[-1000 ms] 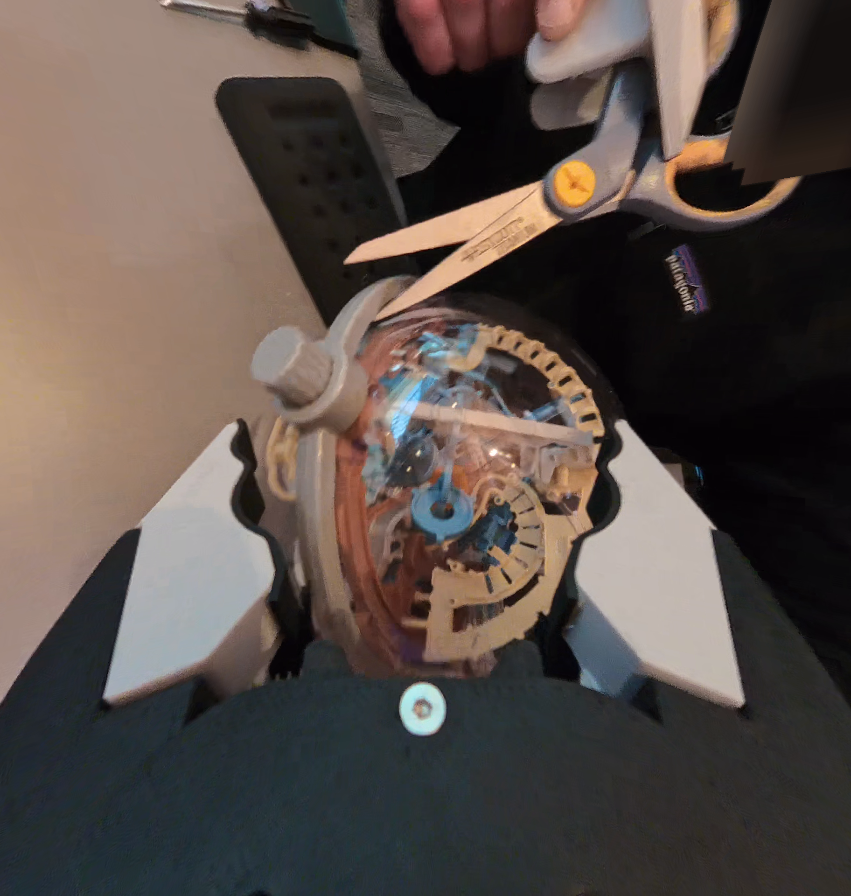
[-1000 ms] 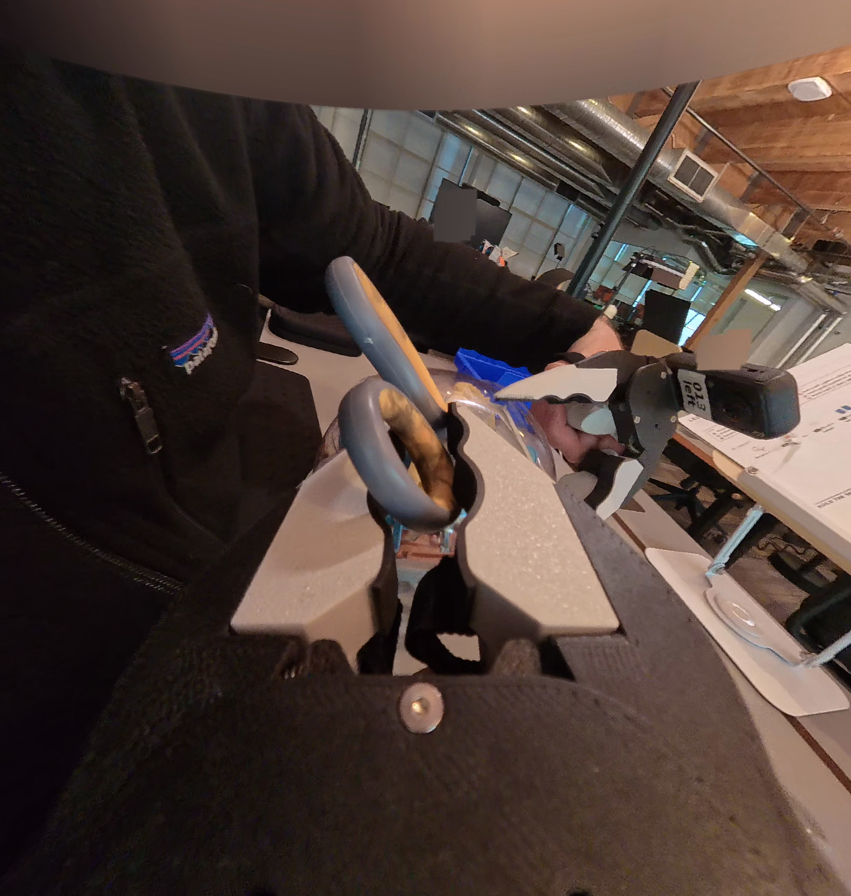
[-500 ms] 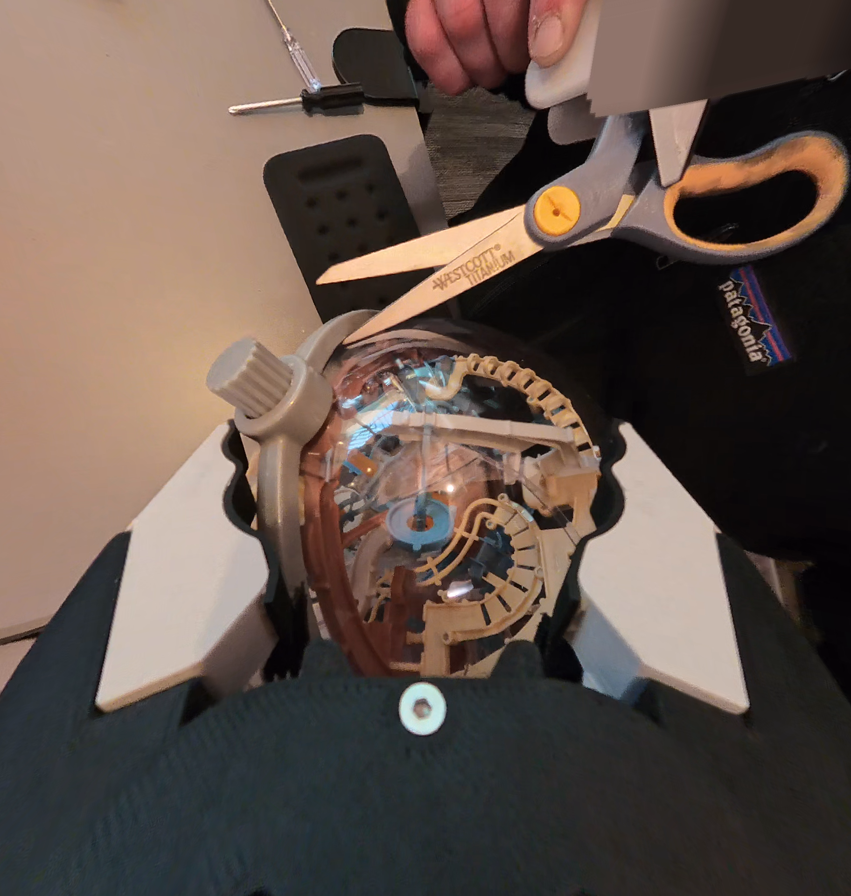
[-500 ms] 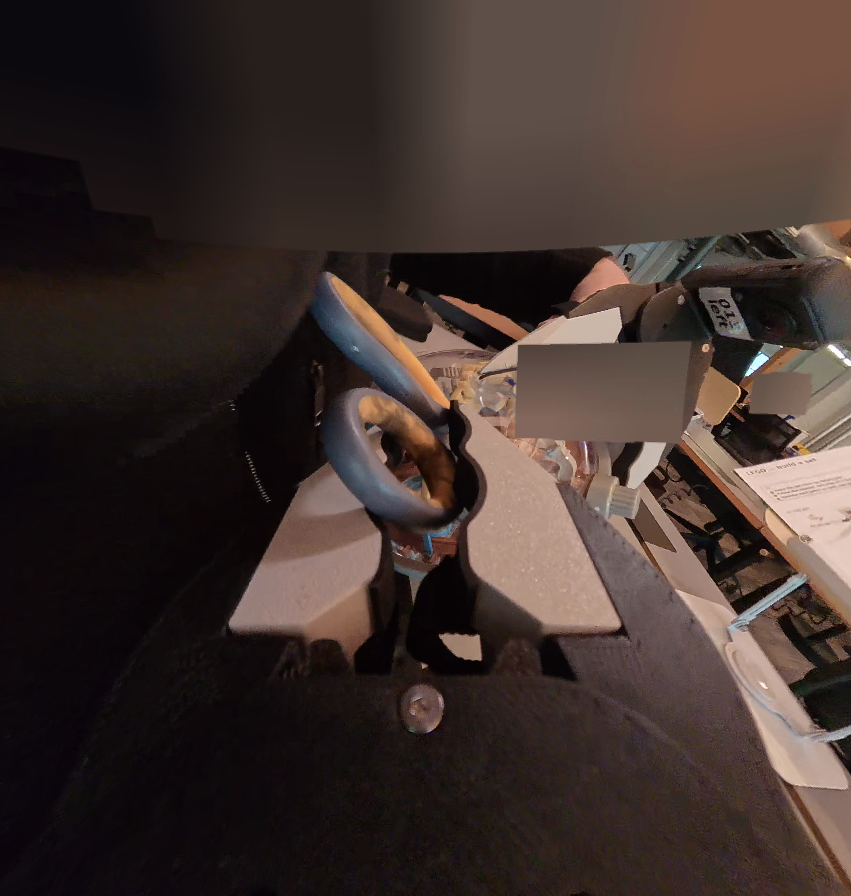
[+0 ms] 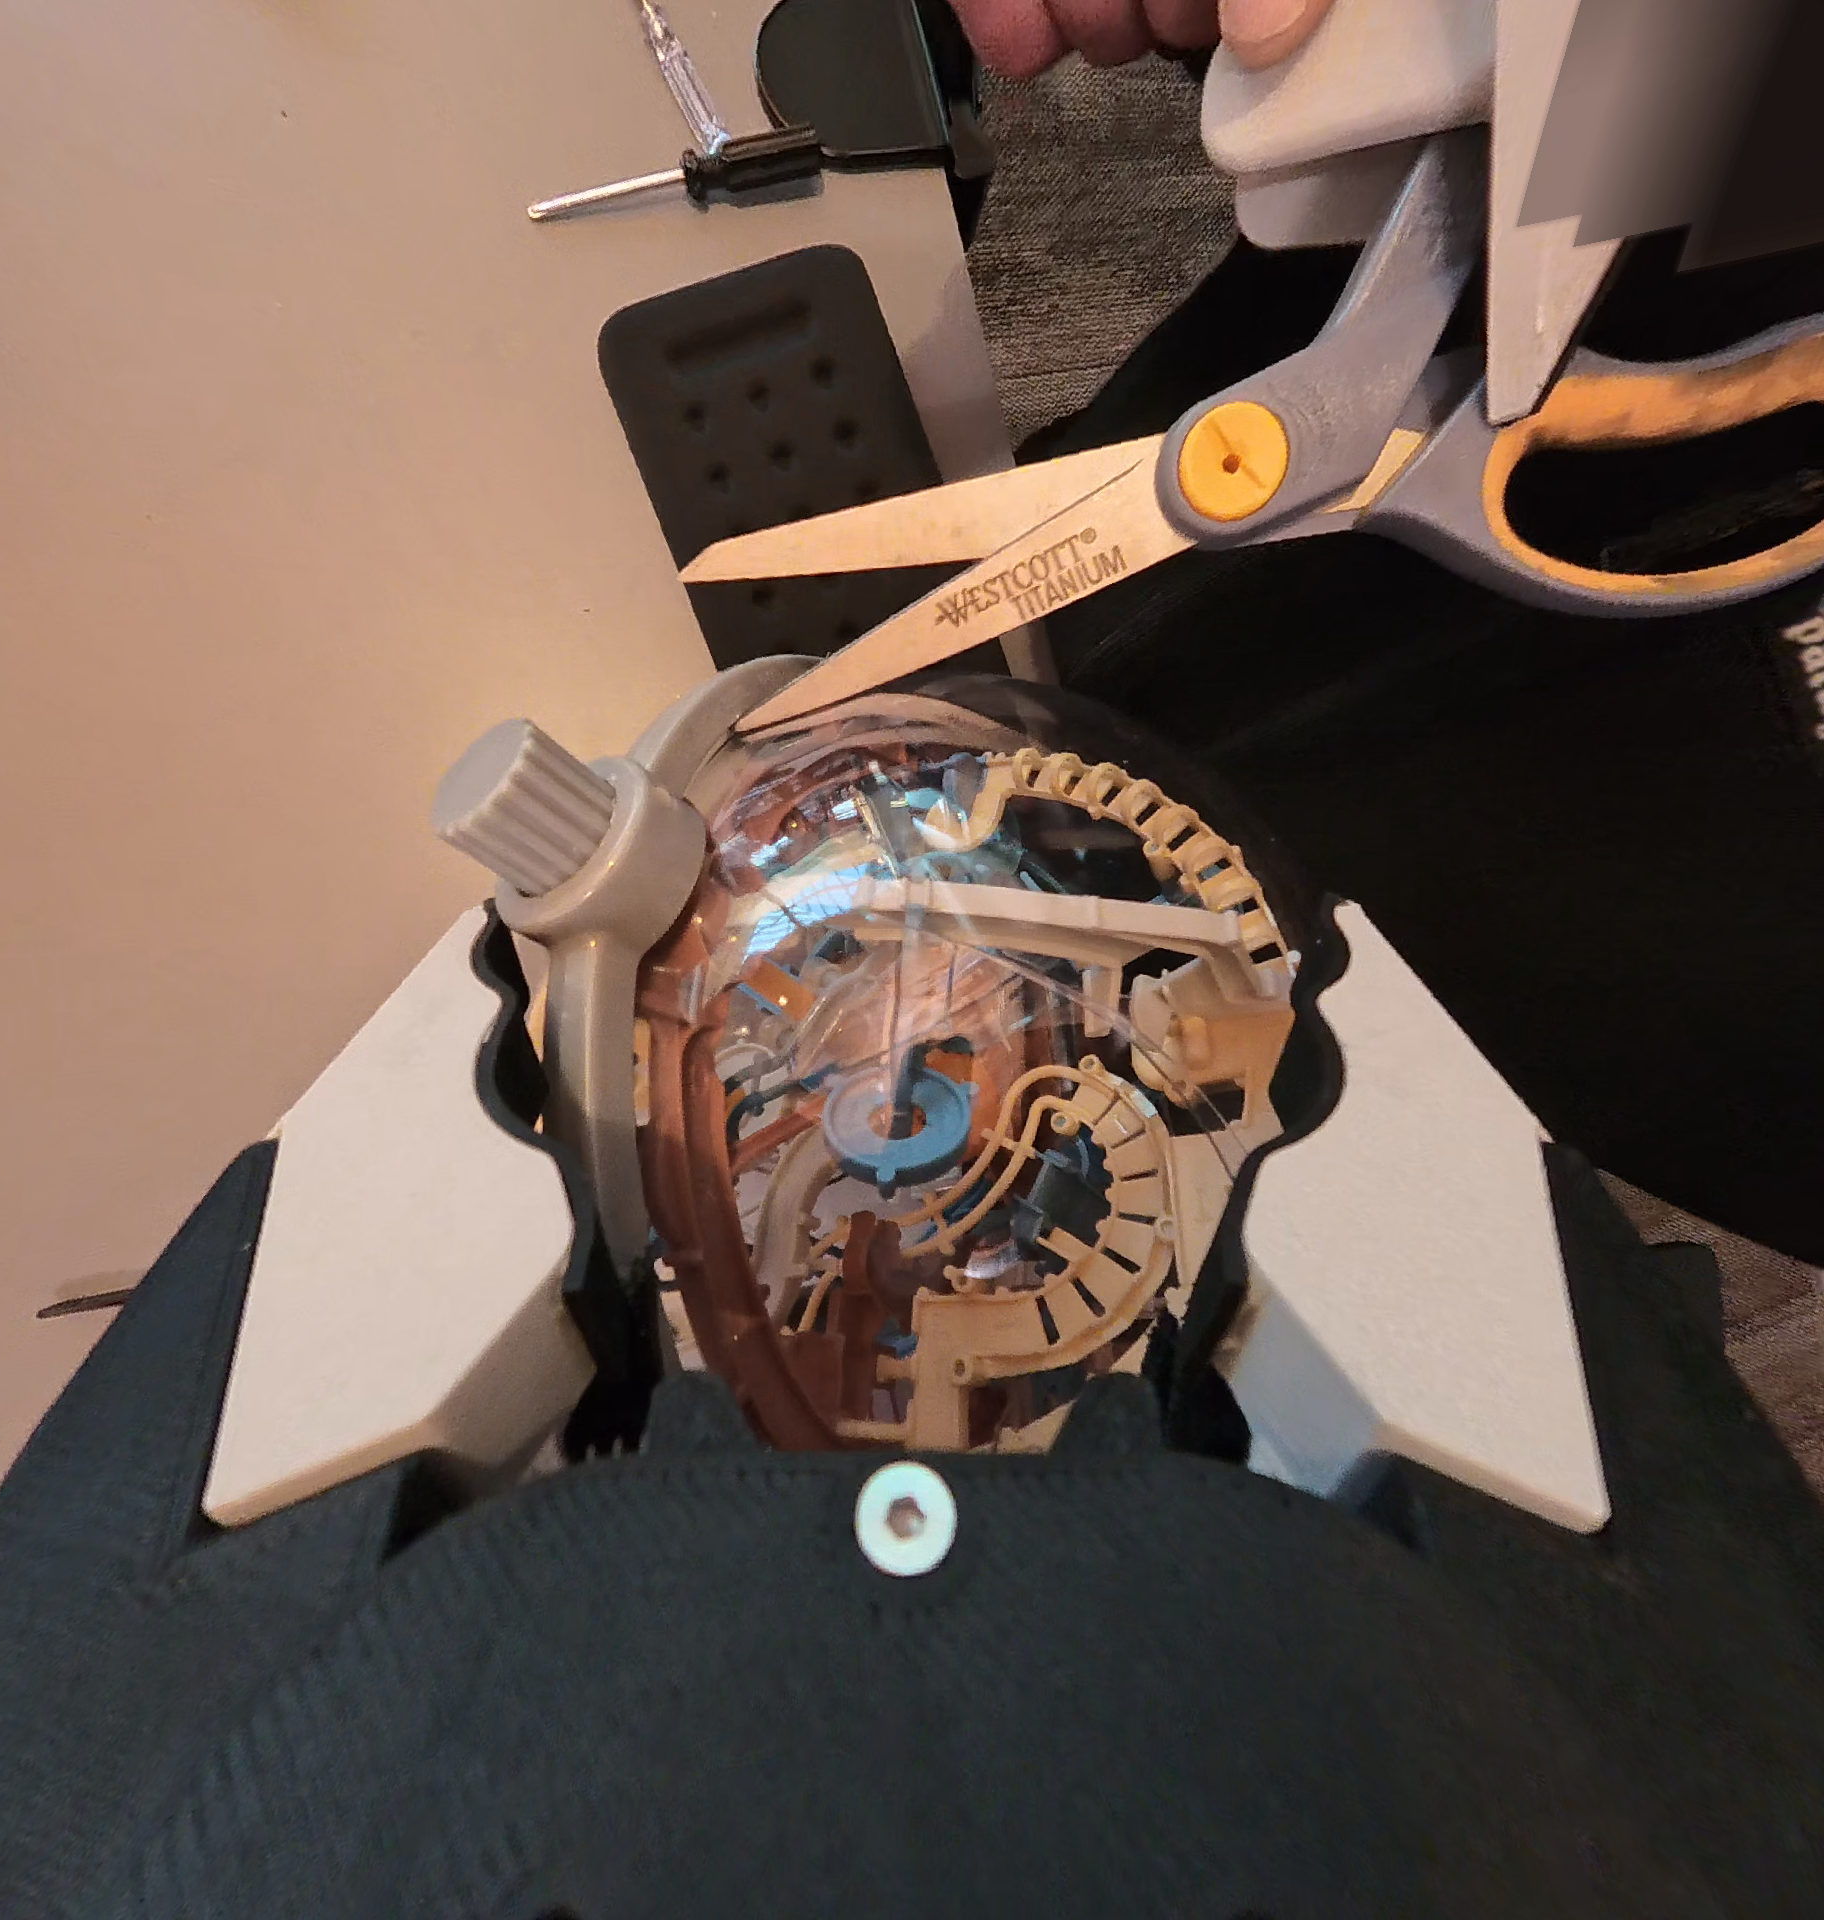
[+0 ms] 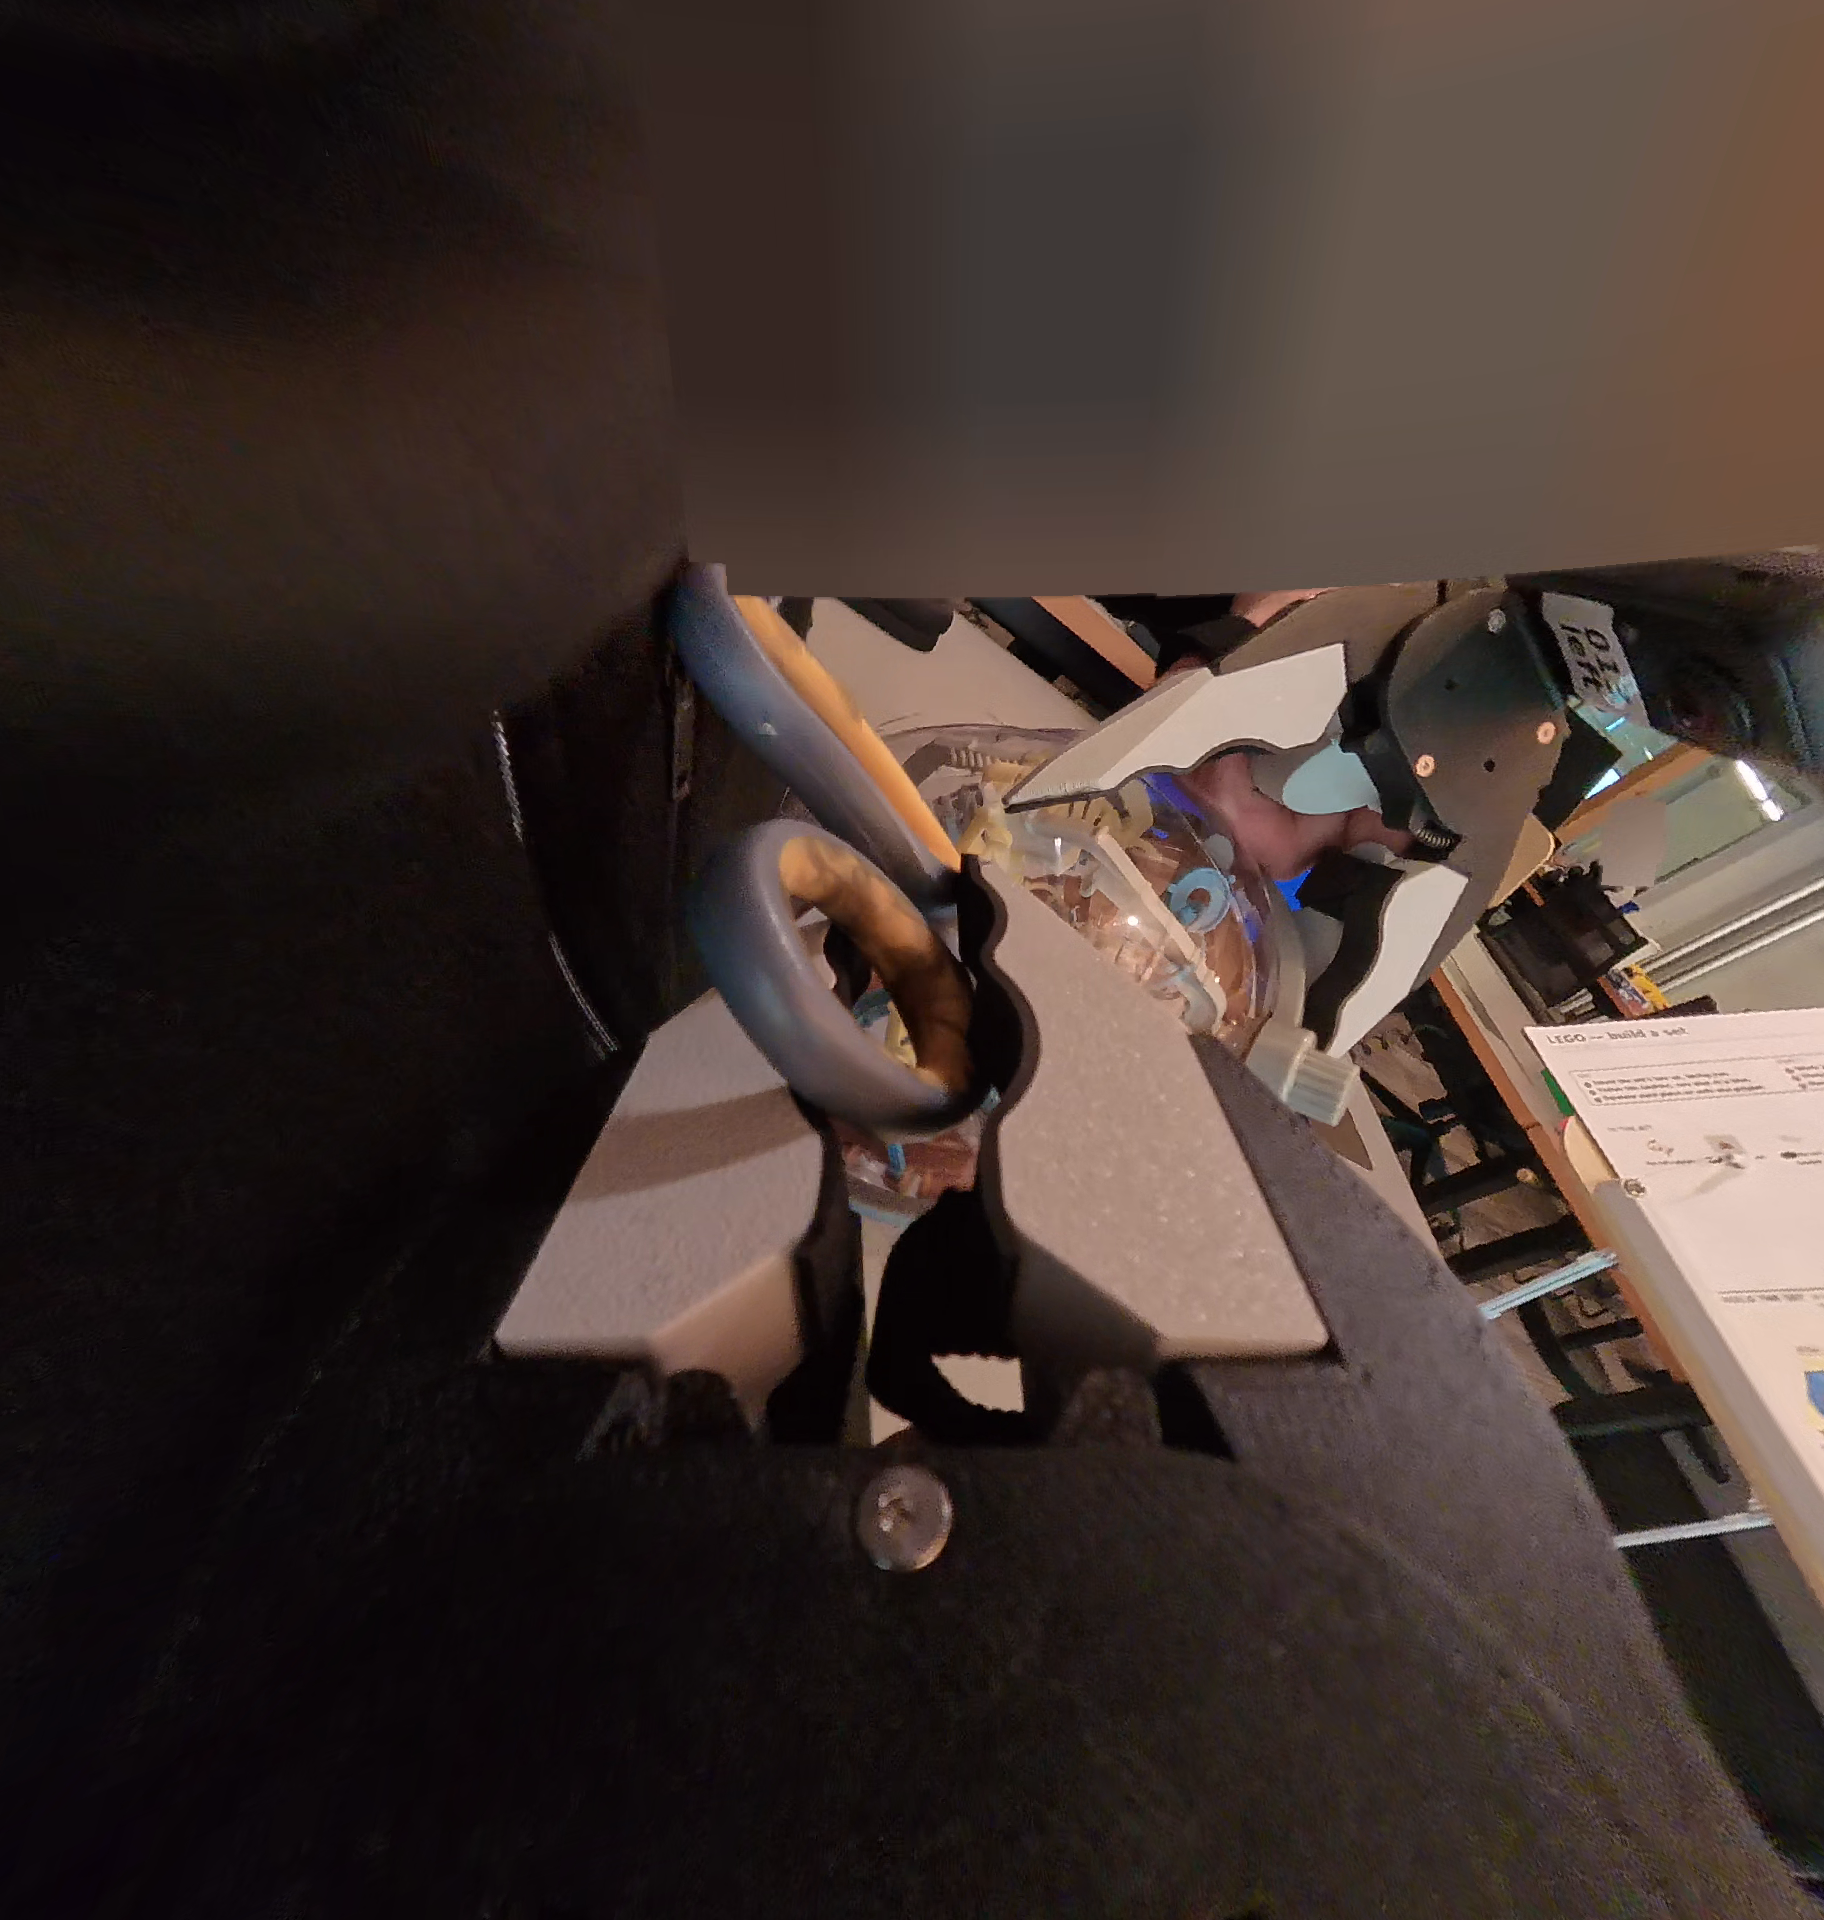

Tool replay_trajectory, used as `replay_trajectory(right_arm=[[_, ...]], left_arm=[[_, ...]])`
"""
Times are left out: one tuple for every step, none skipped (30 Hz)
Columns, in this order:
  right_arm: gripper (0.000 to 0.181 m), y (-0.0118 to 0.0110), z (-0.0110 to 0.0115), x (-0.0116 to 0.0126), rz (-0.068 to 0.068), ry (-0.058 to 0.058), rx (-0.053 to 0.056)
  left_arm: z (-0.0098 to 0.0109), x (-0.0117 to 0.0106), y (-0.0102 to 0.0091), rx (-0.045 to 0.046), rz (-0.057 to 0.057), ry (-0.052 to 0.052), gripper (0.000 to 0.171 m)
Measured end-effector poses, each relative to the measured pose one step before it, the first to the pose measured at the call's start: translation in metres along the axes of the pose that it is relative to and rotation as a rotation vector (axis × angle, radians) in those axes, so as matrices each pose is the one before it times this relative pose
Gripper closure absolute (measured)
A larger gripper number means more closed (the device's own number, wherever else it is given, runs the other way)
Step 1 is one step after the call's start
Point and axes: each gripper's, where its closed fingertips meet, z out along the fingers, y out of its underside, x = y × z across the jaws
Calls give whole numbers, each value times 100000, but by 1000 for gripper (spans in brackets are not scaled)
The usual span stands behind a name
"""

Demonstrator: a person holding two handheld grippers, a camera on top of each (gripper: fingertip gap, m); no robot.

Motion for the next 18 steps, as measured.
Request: replay_trajectory(right_arm=[[168, 81, -81, 16, -1514, -1724, -1016], [168, 24, -82, -156, -1466, -2397, -1036], [168, 17, -76, -305, -2324, -2525, -1586], [168, 30, -54, -305, -2420, -2131, -1839], [168, -20, -70, -227, -1467, -1688, -1118], [168, -75, -71, -199, -970, -1318, -540], [168, -79, -3, -245, -1166, -984, -669], [168, -133, 57, -275, -1133, -529, -618], [168, -183, 95, -297, -764, -168, -259], [168, -179, 106, -282, -670, 171, -209], [167, -238, 100, -232, -386, 415, -40], [167, -267, 104, -201, -101, 476, 181], [167, -262, 100, -159, -135, 562, 143], [167, -226, 71, -91, 124, 510, 124], [167, -148, 53, -1, 274, 463, -44], [167, -71, 64, 55, 358, 342, -168], [167, -68, 47, 98, 538, 128, 2], [167, -63, 76, 137, 613, 94, 17]], left_arm=[[111, -26, -61, -752, -297, -302, 30], [106, 115, -93, -927, 533, -611, 30], [92, 132, -84, -688, 484, -874, 30], [76, 133, -71, -269, 287, -1042, 30], [36, 156, -50, -137, 269, -1370, 31], [42, 185, -42, -96, 320, -1802, 31], [-1, 214, -29, 32, 234, -2083, 31], [-11, 276, -6, 51, 633, -2231, 31], [-23, 287, 14, -45, 802, -2309, 31], [-27, 275, 24, -64, 665, -2230, 31], [-57, 299, 26, 105, 1072, -1910, 31], [-45, 287, -3, 158, 1211, -1917, 31], [-10, 241, 11, -109, 1060, -1683, 31], [-10, 172, 13, -69, 1028, -879, 32], [4, 57, 28, 21, 339, -382, 31], [26, 8, 14, -71, 363, -117, 31], [39, 19, 31, -13, 412, 77, 31], [31, -42, 28, 0, -134, -88, 30]])
